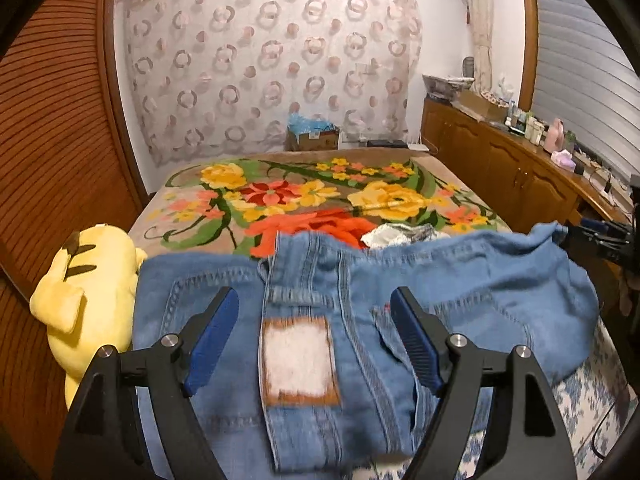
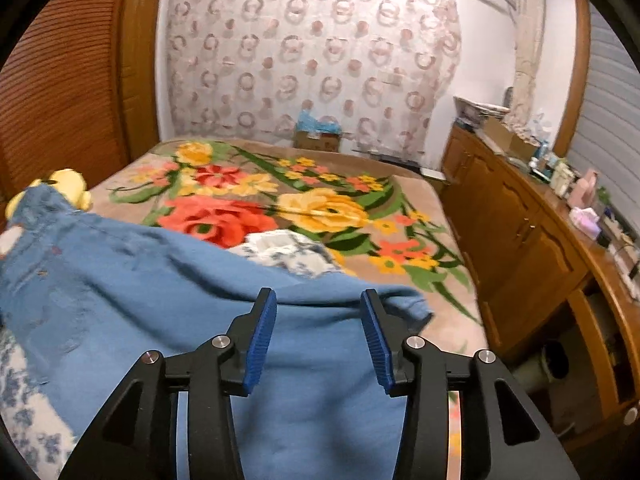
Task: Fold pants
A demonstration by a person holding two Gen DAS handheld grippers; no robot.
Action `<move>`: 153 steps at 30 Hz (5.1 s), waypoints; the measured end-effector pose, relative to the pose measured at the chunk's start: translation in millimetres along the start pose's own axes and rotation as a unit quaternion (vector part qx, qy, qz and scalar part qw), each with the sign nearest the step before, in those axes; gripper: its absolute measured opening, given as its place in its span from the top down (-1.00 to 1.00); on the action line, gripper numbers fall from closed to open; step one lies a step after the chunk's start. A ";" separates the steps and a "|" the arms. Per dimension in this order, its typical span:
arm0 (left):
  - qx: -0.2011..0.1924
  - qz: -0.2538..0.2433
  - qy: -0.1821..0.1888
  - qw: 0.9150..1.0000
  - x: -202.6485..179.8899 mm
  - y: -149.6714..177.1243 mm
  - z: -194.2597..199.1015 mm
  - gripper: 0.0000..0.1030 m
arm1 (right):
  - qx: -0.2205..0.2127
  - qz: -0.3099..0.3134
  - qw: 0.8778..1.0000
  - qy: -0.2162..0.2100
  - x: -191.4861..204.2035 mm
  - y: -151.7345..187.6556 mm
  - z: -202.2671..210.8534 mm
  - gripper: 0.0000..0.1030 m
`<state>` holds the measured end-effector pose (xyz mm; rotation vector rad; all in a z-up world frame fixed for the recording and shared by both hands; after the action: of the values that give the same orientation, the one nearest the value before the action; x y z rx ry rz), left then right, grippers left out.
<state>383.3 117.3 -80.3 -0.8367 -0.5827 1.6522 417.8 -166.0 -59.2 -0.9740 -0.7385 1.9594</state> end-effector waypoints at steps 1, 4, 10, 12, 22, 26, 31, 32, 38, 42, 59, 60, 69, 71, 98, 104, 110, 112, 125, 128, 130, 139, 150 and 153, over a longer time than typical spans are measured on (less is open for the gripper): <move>0.004 0.002 0.000 1.000 2.1 3.9 0.9 -0.54 | -0.002 0.002 1.000 -0.006 3.8 2.2 4.8 0.06; 0.013 0.002 -0.001 1.000 6.3 15.0 3.0 -0.54 | -0.007 0.002 1.000 -0.025 13.5 8.4 13.2 -0.03; 0.030 0.005 -0.004 1.000 12.6 37.2 2.9 -0.54 | -0.010 -0.006 0.997 -0.078 26.2 25.1 26.6 -0.10; 0.035 0.004 -0.006 0.999 13.7 43.5 2.6 -0.54 | -0.006 -0.002 0.996 -0.094 31.9 31.5 29.5 -0.11; 0.056 0.007 -0.005 0.998 21.1 70.3 2.8 -0.54 | 0.014 0.016 0.989 -0.149 45.2 50.5 41.0 -0.19; 0.063 0.011 -0.009 0.998 26.2 75.1 0.3 -0.54 | 0.024 0.035 0.987 -0.156 51.3 53.8 41.3 -0.19; 0.070 0.011 -0.011 0.997 29.9 80.7 -6.1 -0.54 | 0.034 0.051 0.985 -0.160 54.4 57.0 43.6 -0.21; 0.070 0.012 -0.011 0.997 30.6 80.7 -7.3 -0.54 | 0.035 0.054 0.985 -0.157 52.6 57.6 42.2 -0.21; 0.073 0.015 -0.011 0.997 33.7 81.8 -13.1 -0.54 | 0.049 0.064 0.985 -0.154 54.4 66.3 40.6 -0.24; 0.073 0.014 -0.011 0.997 33.8 81.5 -13.2 -0.54 | 0.047 0.072 0.984 -0.155 59.6 67.3 43.6 -0.36; 0.064 0.006 0.001 0.998 25.6 74.0 -10.2 -0.02 | 0.043 0.100 0.984 -0.144 85.3 73.7 31.1 -0.45; 0.065 0.007 0.004 0.998 23.8 73.6 -10.1 0.08 | 0.042 0.098 0.984 -0.145 86.2 73.8 30.7 -0.45; 0.066 -0.002 0.004 0.998 13.4 71.6 -9.8 0.52 | 0.034 0.113 0.980 -0.158 76.5 73.2 31.3 0.29; 0.060 0.000 0.003 0.998 8.8 67.5 -6.0 0.56 | 0.030 0.118 0.981 -0.152 77.0 73.4 32.8 0.52; -0.054 0.001 0.031 0.998 -3.6 72.9 147.4 0.67 | -0.053 0.088 0.985 -0.140 109.8 97.0 165.5 0.76; -0.074 0.012 0.027 0.997 14.7 91.7 188.9 0.67 | -0.070 0.091 0.981 -0.155 131.2 112.9 205.3 0.76; -0.082 0.018 0.013 0.996 35.8 114.5 224.8 0.67 | -0.090 0.083 0.977 -0.177 138.1 130.8 248.8 0.76; -0.075 0.026 0.007 0.997 48.2 125.4 229.6 0.67 | -0.090 0.081 0.973 -0.196 143.8 137.5 256.9 0.76; 0.012 0.024 -0.035 0.999 79.2 207.9 207.6 0.49 | -0.054 0.065 0.968 -0.238 138.0 163.1 236.8 0.60; 0.002 0.035 -0.039 0.999 82.6 207.4 215.7 0.18 | -0.042 0.055 0.967 -0.245 137.0 158.8 236.8 0.52; -0.013 0.039 -0.037 0.998 82.0 202.7 223.2 -0.13 | -0.043 0.046 0.968 -0.244 135.8 155.8 243.6 0.45; -0.023 0.015 -0.006 1.000 44.2 189.9 219.9 -0.53 | -0.064 0.025 0.977 -0.200 110.8 162.4 267.2 0.11; 0.010 -0.002 0.020 1.000 -4.1 203.3 180.8 -0.53 | -0.042 -0.021 0.992 -0.113 34.4 200.1 267.6 0.04; 0.014 -0.007 0.025 1.000 -15.1 208.3 172.0 -0.53 | -0.035 -0.040 0.994 -0.096 18.0 212.9 268.0 0.04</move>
<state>122.4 61.9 -125.8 -0.8484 -0.5289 1.6181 101.7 -295.6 -86.4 -0.7913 -0.9459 1.9866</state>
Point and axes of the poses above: each gripper's, at about its wrist camera, not at the fingertips, and z roughly against the way its jaws point, x to its left, y to its underside, the point moved 10 cm from there along -z, roughly the way its jaws point, and after that the axes turned 15 degrees about z, right-handed, at the moved point
